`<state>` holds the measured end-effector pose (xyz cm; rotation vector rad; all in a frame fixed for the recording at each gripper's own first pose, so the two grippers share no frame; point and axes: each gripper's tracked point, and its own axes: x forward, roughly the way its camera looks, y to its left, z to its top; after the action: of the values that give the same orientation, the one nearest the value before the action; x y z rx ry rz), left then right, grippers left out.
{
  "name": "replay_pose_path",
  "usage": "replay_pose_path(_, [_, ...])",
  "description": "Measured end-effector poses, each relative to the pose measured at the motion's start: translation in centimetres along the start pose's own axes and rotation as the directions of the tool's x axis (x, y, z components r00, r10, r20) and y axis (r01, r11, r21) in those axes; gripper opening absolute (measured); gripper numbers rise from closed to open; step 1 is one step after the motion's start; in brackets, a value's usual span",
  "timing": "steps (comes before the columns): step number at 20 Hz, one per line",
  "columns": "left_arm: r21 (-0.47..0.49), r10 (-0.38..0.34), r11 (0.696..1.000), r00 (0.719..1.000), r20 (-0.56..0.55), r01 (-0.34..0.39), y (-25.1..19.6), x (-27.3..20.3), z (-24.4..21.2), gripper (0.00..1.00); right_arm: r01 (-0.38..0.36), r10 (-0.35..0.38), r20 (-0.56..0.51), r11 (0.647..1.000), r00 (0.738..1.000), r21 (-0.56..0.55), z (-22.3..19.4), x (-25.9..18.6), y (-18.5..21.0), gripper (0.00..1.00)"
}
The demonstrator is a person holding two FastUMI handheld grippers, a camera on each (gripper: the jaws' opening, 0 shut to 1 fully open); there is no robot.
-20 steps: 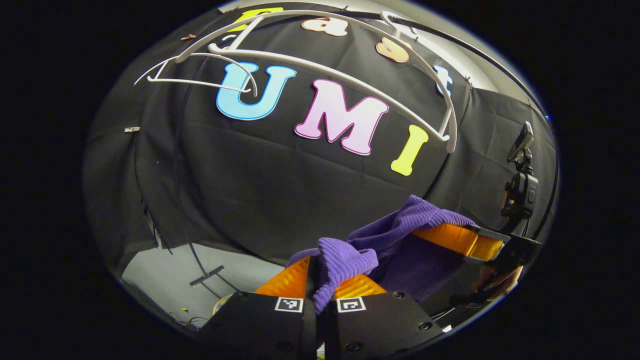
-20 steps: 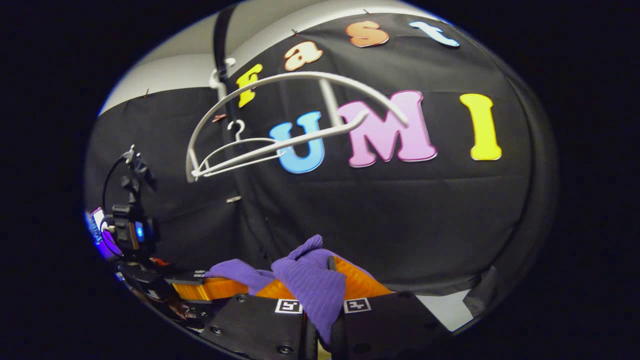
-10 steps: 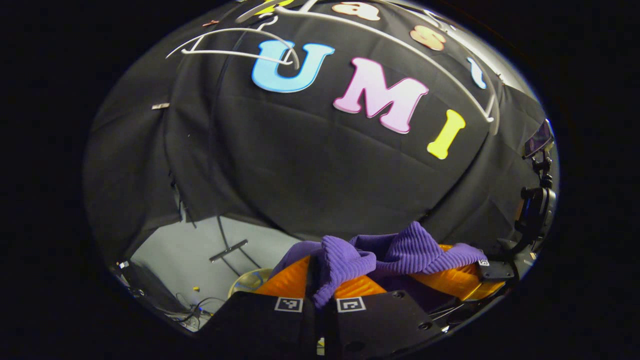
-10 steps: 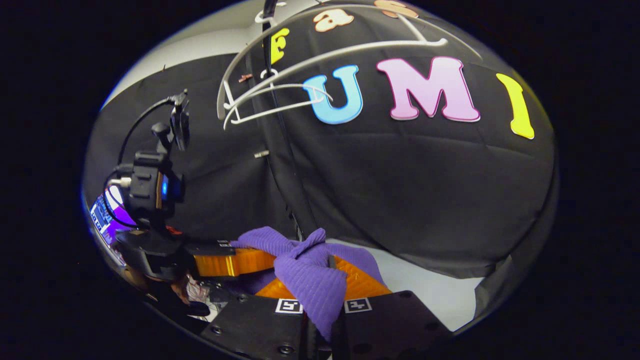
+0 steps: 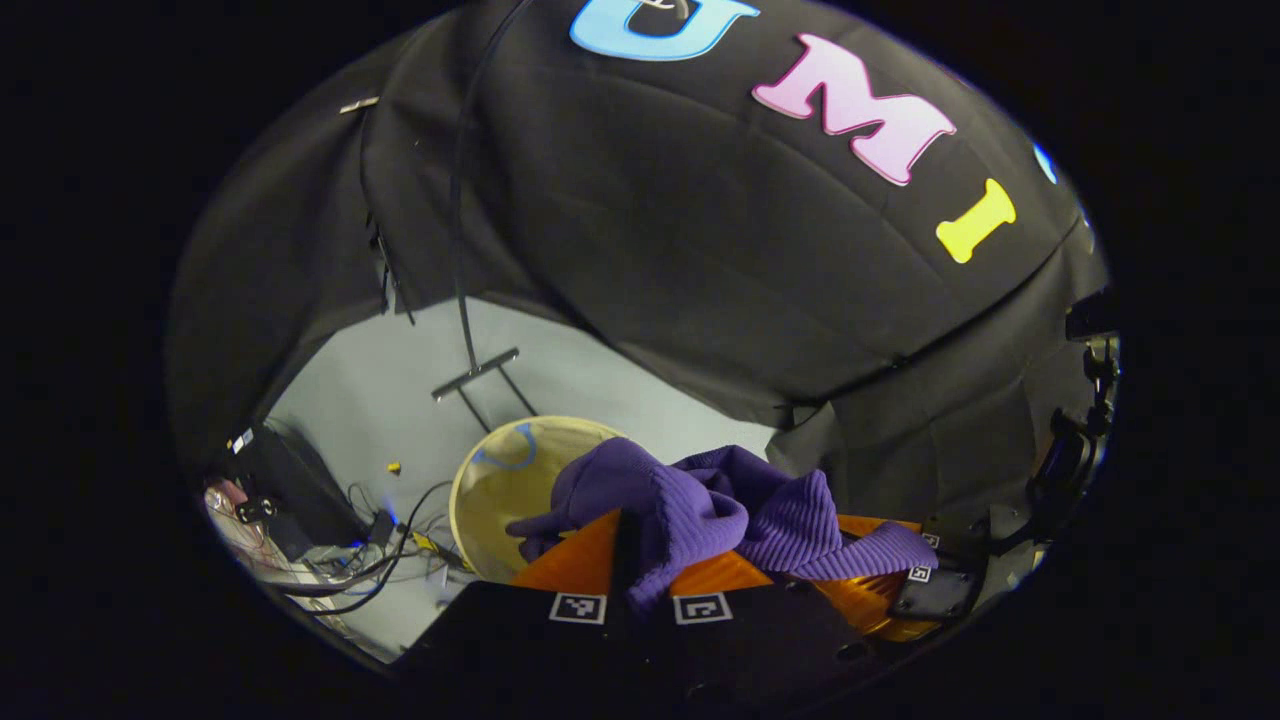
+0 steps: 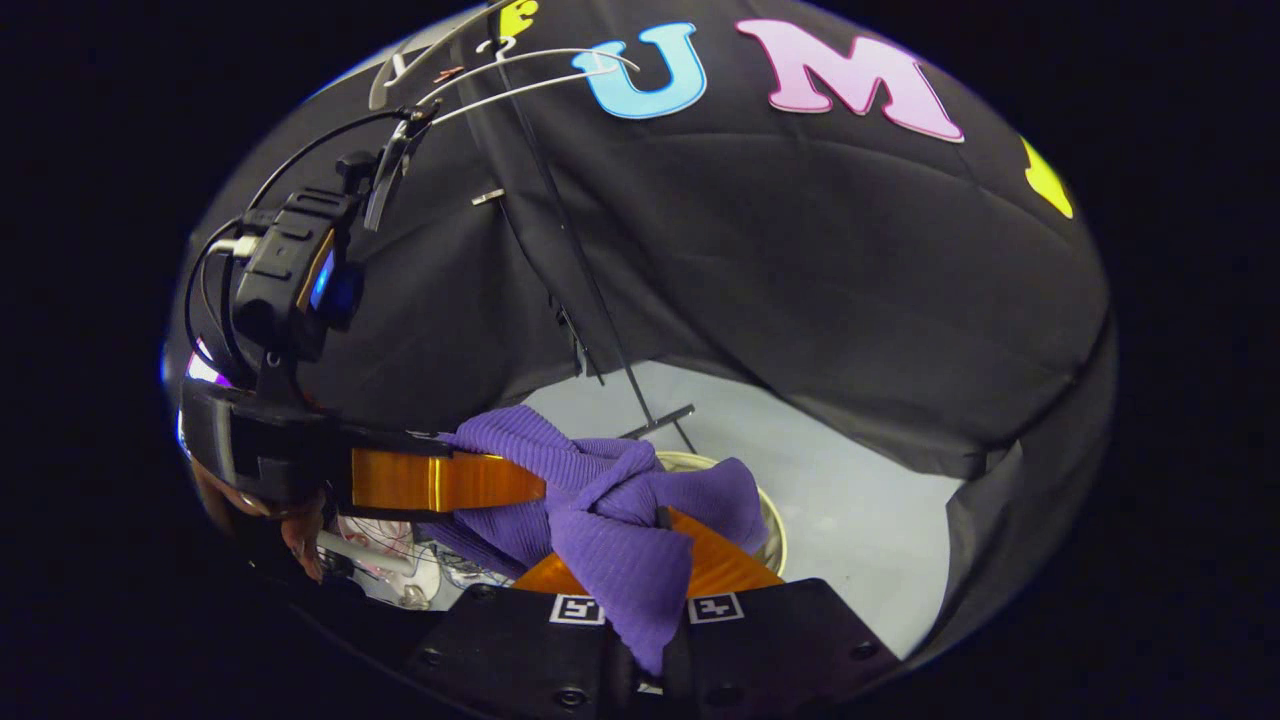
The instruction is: Grasp the clothes on the hanger with both hands and then place them into the laundry hamper below.
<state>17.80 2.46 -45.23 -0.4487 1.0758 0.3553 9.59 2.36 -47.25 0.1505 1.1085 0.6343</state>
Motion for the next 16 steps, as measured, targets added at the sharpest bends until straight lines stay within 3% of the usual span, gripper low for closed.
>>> replay_pose_path(3, [-0.019, 0.028, 0.999, 0.998, -0.049, -0.029, 1.2, 0.7, -0.7, 0.10, 0.013, -0.012, -0.044, 1.000, 0.999, 0.012, -1.3, 1.0, 0.3, 0.15])
replay_pose_path(4, [-0.026, 0.044, 0.999, 0.998, -0.055, -0.045, 1.7, 0.8, -0.8, 0.10, 0.036, -0.036, -0.066, 0.999, 0.997, 0.001, -2.0, 1.1, -0.2, 0.20])
replay_pose_path(6, [-0.010, 0.091, 0.996, 0.993, -0.079, -0.092, 3.0, 0.9, -1.2, 0.12, 0.081, -0.084, -0.101, 0.996, 0.991, -0.034, -2.7, 0.9, -1.3, 0.16])
replay_pose_path(7, [-0.003, 0.095, 0.995, 0.992, -0.081, -0.095, 2.8, 0.9, -1.2, 0.10, 0.089, -0.094, -0.098, 0.994, 0.991, -0.056, -2.5, 1.0, -1.5, 0.36])
replay_pose_path(9, [0.031, 0.131, 0.991, 0.990, -0.050, -0.130, 3.6, -0.2, -1.5, 0.53, 0.096, -0.103, -0.079, 0.991, 0.992, -0.091, -1.8, 1.0, -1.7, 0.77])
replay_pose_path(11, [0.065, 0.187, 0.980, 0.982, -0.015, -0.185, 4.6, 0.3, 0.5, 0.95, 0.108, -0.116, -0.074, 0.988, 0.990, -0.107, -1.9, 1.0, -2.5, 0.81])
replay_pose_path(12, [0.066, 0.185, 0.981, 0.983, -0.005, -0.184, 4.6, 0.1, 0.8, 0.95, 0.111, -0.119, -0.076, 0.988, 0.990, -0.106, -2.0, 0.7, -2.7, 0.98])
replay_pose_path(14, [0.058, 0.179, 0.982, 0.984, 0.004, -0.179, 4.6, 0.2, 0.8, 0.96, 0.111, -0.117, -0.067, 0.990, 0.991, -0.090, -1.7, 0.7, -2.7, 0.94])
replay_pose_path(16, [0.065, 0.175, 0.982, 0.984, 0.022, -0.176, 4.9, -0.3, 1.3, 0.96, 0.116, -0.120, -0.050, 0.991, 0.992, -0.072, -1.3, 0.3, -2.7, 0.99])
